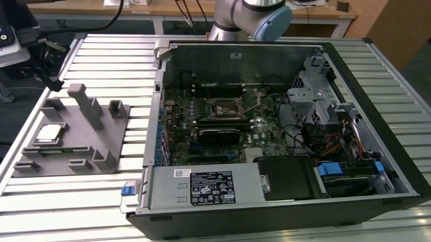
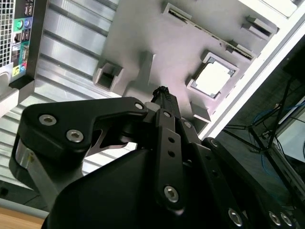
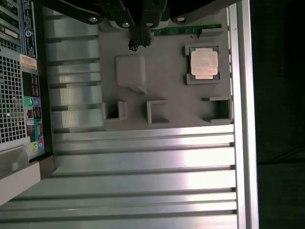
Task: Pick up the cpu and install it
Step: 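Reach for the cpu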
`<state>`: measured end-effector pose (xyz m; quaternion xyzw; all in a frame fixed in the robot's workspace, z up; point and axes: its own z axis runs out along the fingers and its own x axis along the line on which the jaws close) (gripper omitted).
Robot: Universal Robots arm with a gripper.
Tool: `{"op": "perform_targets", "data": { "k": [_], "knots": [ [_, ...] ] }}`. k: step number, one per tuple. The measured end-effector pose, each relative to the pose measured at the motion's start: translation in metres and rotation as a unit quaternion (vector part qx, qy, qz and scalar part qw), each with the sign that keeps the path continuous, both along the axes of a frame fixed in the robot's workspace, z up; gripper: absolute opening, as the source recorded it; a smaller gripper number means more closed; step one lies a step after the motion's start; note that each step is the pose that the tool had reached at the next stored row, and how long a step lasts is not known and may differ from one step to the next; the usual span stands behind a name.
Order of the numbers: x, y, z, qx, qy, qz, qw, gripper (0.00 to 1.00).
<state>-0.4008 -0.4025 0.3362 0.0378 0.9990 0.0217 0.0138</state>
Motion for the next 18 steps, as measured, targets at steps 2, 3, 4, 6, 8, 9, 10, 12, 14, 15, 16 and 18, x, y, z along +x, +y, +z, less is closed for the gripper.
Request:
{"op": "perform_targets", "data": {
  "k": [2, 3, 4, 6, 8, 9, 10, 12, 14, 15, 16, 18],
  "knots": [
    [-0.003, -0.0019, -0.0028, 0.0, 0.0, 0.0, 1.0, 0.11],
    [-0.004, -0.0028, -0.0043, 0.0, 0.0, 0.0, 1.0, 0.11],
    [-0.006, -0.0037, -0.0056, 0.0, 0.0, 0.0, 1.0, 0.11],
    [-0.009, -0.0052, -0.0085, 0.0, 0.0, 0.0, 1.0, 0.11],
    [-0.012, -0.0061, -0.0114, 0.0, -0.0001, 0.0, 1.0, 0.11],
    [-0.014, -0.0064, -0.013, 0.0, 0.0, 0.0, 1.0, 0.11],
    [-0.015, -0.0066, -0.0145, 0.0, 0.0, 0.0, 1.0, 0.11],
    [-0.019, -0.0067, -0.0173, 0.0, 0.0, 0.0, 1.0, 0.11],
    [-0.023, -0.0067, -0.0203, 0.0, 0.0, 0.0, 1.0, 0.11],
    [-0.025, -0.0067, -0.0217, 0.0, 0.0, 0.0, 1.0, 0.11],
    [-0.027, -0.0067, -0.0232, 0.0, 0.0, 0.0, 1.0, 0.11],
    [-0.031, -0.0067, -0.0257, 0.0, 0.0, 0.0, 1.0, 0.11]
  ]
}}
